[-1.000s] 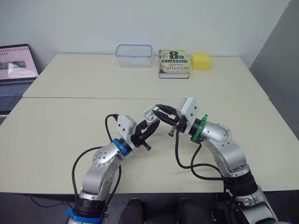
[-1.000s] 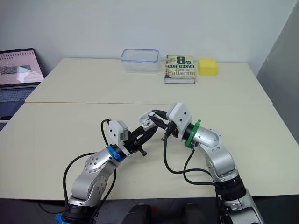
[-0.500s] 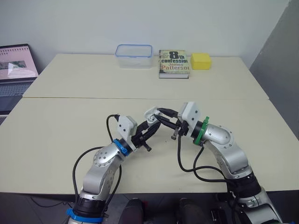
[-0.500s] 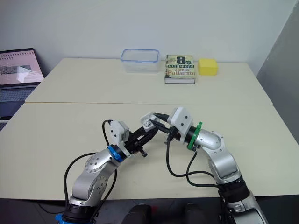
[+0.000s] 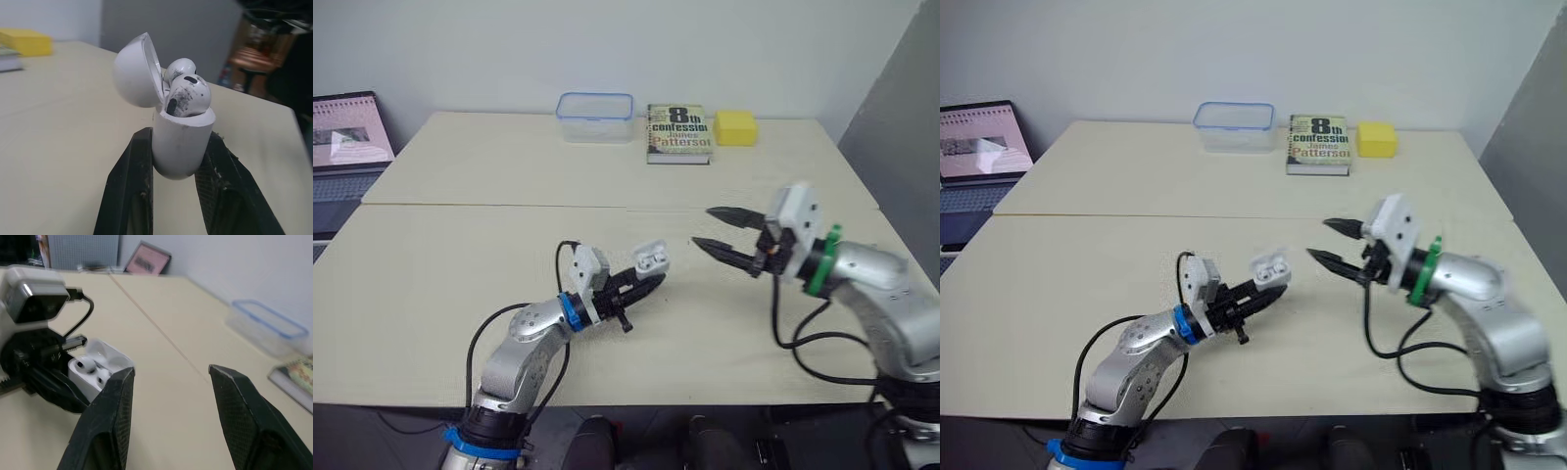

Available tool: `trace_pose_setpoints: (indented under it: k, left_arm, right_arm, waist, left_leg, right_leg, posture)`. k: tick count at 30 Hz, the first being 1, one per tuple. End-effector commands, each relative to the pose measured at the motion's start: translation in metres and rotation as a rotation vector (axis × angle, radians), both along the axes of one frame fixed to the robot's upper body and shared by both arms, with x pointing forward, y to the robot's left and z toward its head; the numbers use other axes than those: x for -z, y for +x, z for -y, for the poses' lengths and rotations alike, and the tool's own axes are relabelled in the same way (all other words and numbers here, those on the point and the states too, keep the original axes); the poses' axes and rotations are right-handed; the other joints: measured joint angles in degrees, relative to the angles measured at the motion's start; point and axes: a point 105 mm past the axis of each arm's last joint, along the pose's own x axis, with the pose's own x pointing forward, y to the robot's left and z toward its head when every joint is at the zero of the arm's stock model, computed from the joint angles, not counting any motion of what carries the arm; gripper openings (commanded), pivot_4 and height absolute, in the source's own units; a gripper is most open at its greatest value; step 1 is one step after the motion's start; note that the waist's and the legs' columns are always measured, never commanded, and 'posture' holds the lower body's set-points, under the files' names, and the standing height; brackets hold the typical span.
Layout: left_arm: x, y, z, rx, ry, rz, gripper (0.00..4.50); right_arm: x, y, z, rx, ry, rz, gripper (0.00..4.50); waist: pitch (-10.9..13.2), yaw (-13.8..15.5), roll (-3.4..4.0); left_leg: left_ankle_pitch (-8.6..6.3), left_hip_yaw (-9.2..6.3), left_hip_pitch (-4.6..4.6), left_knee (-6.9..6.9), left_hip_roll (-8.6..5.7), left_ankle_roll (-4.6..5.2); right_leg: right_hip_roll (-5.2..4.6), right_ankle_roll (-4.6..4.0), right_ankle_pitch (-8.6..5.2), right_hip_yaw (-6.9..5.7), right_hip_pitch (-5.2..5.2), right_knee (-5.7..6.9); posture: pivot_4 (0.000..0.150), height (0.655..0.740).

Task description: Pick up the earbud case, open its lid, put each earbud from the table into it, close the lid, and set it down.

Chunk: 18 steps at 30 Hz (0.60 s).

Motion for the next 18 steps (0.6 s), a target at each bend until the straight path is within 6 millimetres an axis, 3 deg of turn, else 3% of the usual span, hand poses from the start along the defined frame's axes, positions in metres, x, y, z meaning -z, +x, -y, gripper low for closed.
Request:
trace_pose_setpoints:
  k: [1,2,5,10,18]
  left_arm:
    - [-0.009,-0.015,0.015,0.196,-0.005,-0.011,0.78]
    - [-0.008,-0.018,0.017,0.236,0.009,-0.021,0.78]
    - [-0.005,-0.025,0.022,0.347,0.056,-0.019,0.78]
    - [-0.005,-0.030,0.026,0.459,0.085,-0.031,0.78]
    - [-0.003,-0.031,0.028,0.464,0.079,-0.056,0.78]
  right_arm:
    - [-0.014,-0.001,0.008,-0.015,-0.024,-0.022,2.48]
    - [-0.013,0.002,0.010,-0.013,-0.050,-0.032,2.48]
    - [0.000,0.005,0.013,-0.060,-0.171,-0.081,1.89]
    - [0.019,-0.003,0.003,-0.224,-0.266,-0.199,0.06]
    - [0.018,-0.029,-0.018,-0.386,-0.217,-0.255,0.00]
  waist:
    - [0.0,-0.1,0.01]
    - [0.0,-0.2,0.01]
    - [0.0,-0.2,0.01]
    - [0.0,-0.3,0.01]
    - [0.0,-0.2,0.01]
  left_leg:
    - [0.00,0.01,0.00,-0.01,0.00,0.01]
    - [-0.01,0.03,0.00,0.00,0.00,0.01]
    - [-0.02,0.04,0.02,-0.01,0.01,0.03]
    - [-0.05,0.03,-0.05,-0.03,0.01,0.08]
    - [-0.05,-0.05,-0.12,-0.01,0.02,0.09]
  right_leg:
    - [0.00,-0.06,-0.03,0.00,0.00,0.00]
    - [0.01,-0.14,-0.08,0.02,-0.02,0.01]
    - [0.03,-0.27,-0.16,0.03,-0.02,0.01]
    - [0.03,-0.09,-0.07,0.00,-0.05,-0.02]
    - [0.04,-0.04,-0.05,-0.06,-0.08,-0.03]
  posture:
    - [0.150,0.7400]
    - [0.150,0.7400]
    - [0.150,0.7400]
    - [0.150,0.7400]
    - [0.150,0.7400]
